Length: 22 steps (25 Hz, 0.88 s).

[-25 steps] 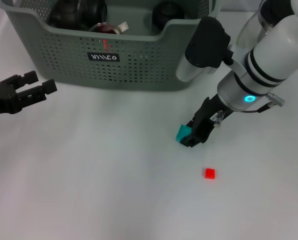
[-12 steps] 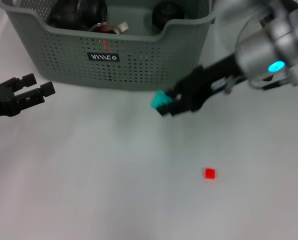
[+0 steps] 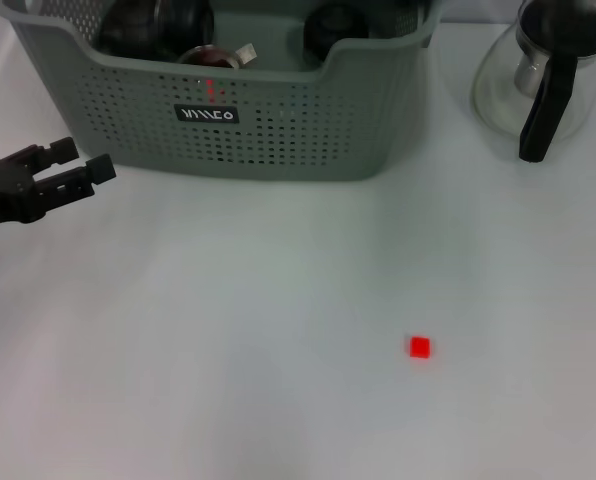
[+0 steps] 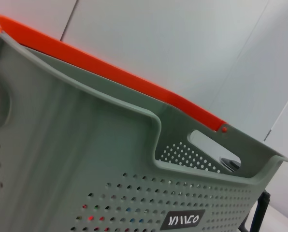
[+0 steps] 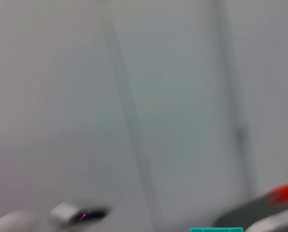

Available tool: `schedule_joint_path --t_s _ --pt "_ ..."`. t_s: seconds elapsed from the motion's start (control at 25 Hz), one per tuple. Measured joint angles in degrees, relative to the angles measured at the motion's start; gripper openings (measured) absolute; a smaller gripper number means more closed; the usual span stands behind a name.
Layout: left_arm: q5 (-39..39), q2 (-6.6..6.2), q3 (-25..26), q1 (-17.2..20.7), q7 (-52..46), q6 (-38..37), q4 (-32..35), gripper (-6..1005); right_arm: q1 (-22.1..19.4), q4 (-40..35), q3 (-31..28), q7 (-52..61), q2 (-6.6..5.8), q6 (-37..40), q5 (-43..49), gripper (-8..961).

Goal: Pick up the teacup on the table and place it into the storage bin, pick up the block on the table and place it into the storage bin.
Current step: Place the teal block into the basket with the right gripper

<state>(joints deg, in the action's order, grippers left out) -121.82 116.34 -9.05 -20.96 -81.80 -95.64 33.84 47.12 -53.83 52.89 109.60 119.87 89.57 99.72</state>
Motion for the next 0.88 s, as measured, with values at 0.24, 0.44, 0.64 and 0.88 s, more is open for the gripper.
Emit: schedule_joint_path --t_s 0.24,0.44,0.64,0.88 --pt "0.05 -0.1 0.0 -0.23 -1.11 -0.19 0.0 860 5.59 -2.92 6.18 10.42 -0.08 -21.05 3.8 459" --pt "0.09 -0.01 0.0 -0.43 -1.72 0.01 -0.01 860 15.0 0.89 11.42 25.02 -0.27 -37.67 21.69 464" --pt "0.1 0.1 0.0 -0.24 -1.75 0.06 0.0 860 25.39 14.78 13.74 28.96 0.4 -44.43 37.29 470" --pt "0.09 0.05 0.54 -0.28 -1.74 0.11 0.0 860 27.55 18.67 20.05 29.18 0.68 -47.77 37.43 476"
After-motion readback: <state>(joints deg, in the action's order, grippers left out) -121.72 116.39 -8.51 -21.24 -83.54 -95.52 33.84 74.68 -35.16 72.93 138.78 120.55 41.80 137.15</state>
